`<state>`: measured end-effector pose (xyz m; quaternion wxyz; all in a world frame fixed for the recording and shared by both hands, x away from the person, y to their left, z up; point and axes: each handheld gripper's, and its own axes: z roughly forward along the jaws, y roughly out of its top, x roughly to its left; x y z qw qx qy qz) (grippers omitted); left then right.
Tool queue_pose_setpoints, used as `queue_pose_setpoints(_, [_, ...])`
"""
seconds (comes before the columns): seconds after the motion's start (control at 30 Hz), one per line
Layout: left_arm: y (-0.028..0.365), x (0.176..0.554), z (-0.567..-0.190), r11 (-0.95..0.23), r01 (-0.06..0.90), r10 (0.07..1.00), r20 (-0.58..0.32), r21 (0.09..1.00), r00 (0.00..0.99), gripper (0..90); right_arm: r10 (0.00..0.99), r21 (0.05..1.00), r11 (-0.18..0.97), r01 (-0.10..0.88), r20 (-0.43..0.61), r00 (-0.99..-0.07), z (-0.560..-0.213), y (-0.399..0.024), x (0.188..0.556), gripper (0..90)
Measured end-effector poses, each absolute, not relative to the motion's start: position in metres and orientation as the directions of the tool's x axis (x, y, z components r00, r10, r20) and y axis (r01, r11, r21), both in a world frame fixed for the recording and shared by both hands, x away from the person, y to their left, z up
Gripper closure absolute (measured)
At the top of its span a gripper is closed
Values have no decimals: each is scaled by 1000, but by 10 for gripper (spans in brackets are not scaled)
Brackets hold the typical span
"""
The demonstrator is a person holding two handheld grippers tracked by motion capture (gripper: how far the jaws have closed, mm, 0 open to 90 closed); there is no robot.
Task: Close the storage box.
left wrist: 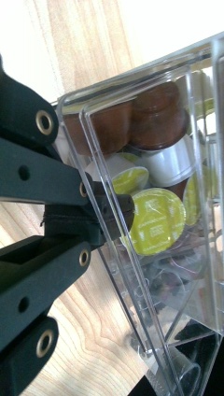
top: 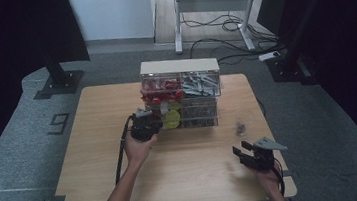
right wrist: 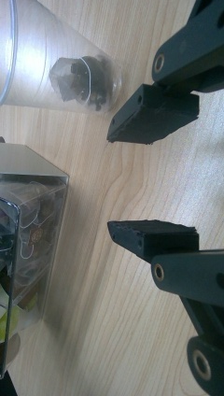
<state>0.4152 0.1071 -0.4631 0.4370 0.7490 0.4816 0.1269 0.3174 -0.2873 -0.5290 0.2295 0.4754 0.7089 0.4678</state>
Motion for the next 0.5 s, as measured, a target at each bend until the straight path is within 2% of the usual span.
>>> queue_pose_setpoints(0.5, [110, 412, -477, -156, 630, 828, -247, 761, 503, 899, 887, 877, 117, 465, 118, -446, -531, -286, 318, 496])
